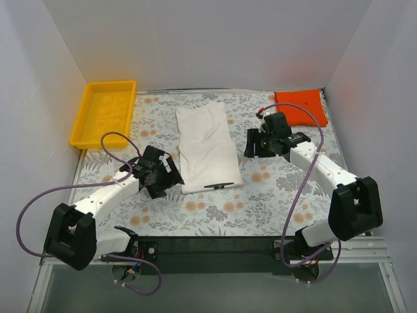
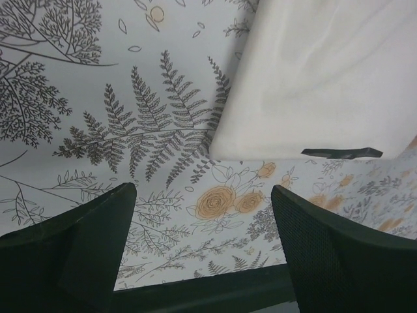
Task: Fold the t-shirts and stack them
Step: Fold the tshirt
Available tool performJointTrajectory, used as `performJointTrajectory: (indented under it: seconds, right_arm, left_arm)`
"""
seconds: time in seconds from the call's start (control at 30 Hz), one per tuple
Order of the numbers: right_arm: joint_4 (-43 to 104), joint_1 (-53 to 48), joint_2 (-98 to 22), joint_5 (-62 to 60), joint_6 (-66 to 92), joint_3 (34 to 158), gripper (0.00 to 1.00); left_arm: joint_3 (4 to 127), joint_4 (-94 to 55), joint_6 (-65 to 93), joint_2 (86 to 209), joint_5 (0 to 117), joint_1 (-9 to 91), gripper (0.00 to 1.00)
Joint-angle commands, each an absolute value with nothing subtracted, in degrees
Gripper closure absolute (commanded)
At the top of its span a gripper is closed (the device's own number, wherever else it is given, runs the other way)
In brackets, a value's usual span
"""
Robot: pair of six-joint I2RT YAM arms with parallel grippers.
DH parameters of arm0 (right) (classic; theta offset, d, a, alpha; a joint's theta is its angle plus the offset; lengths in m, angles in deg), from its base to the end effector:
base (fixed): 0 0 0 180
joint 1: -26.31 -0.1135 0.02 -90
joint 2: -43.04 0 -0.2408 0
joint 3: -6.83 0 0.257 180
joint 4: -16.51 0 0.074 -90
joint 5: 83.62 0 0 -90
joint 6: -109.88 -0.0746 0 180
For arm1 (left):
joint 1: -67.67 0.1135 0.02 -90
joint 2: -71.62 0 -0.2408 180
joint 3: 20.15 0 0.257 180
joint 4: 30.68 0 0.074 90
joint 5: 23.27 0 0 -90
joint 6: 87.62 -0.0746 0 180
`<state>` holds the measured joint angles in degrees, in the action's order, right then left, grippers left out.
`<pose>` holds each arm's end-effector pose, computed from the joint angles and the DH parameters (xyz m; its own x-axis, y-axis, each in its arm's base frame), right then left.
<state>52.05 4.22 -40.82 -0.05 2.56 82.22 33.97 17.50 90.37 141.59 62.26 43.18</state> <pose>0.3258 0.1412 0.2121 -0.7481 0.0157 -0.6634 -0.2363 0.9279 0.2884 0.2248 -0.1088 0.1362 -0.4728 -0.8795 0.0547 -0.8021 0.4038 -0.4401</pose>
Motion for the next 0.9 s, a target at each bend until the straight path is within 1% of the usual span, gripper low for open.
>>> performJointTrajectory:
  seconds: [0.0, 0.1, 0.23, 0.4, 0.43, 0.6, 0.63, 0.7, 0.83, 0.87]
  right_arm:
    - [63.05, 1.17, -36.60, 13.68, 1.87, 78.96, 0.41]
    - [63.32, 1.08, -32.73, 13.50, 0.46, 75.09, 0.36]
    - [63.49, 0.82, -30.35, 12.71, -0.07, 72.72, 0.35]
    - [63.14, -1.54, -31.14, 12.80, -0.16, 72.71, 0.35]
    - [63.05, -1.99, -31.49, 12.80, -0.33, 73.15, 0.36]
    - [62.27, -5.41, -33.86, 13.33, -1.47, 74.12, 0.36]
    - [61.91, -6.03, -34.91, 13.33, -2.00, 74.47, 0.36]
    - [61.47, -7.70, -36.14, 13.41, -2.53, 74.99, 0.37]
    - [59.81, -9.98, -40.27, 12.54, -4.02, 75.87, 0.37]
    - [59.28, -10.77, -40.98, 12.01, -4.63, 76.14, 0.38]
  left_arm:
    - [35.88, 19.56, 92.12, 142.63, 65.50, 40.08, 0.22]
    - [37.99, 19.56, 92.21, 145.96, 68.84, 37.88, 0.22]
    - [40.98, 19.13, 91.77, 152.72, 71.91, 35.25, 0.23]
    - [45.02, 18.60, 90.98, 159.59, 76.05, 33.05, 0.30]
    - [45.47, 18.68, 90.72, 160.64, 76.49, 32.43, 0.34]
    - [46.61, 19.12, 90.36, 164.69, 78.77, 29.88, 0.40]
    - [46.09, 19.21, 90.80, 165.04, 78.78, 29.18, 0.44]
    - [45.04, 19.21, 91.50, 166.01, 78.69, 28.83, 0.48]
    - [42.05, 18.25, 92.12, 166.71, 78.07, 28.56, 0.51]
    - [40.74, 17.72, 92.21, 166.80, 77.81, 28.56, 0.55]
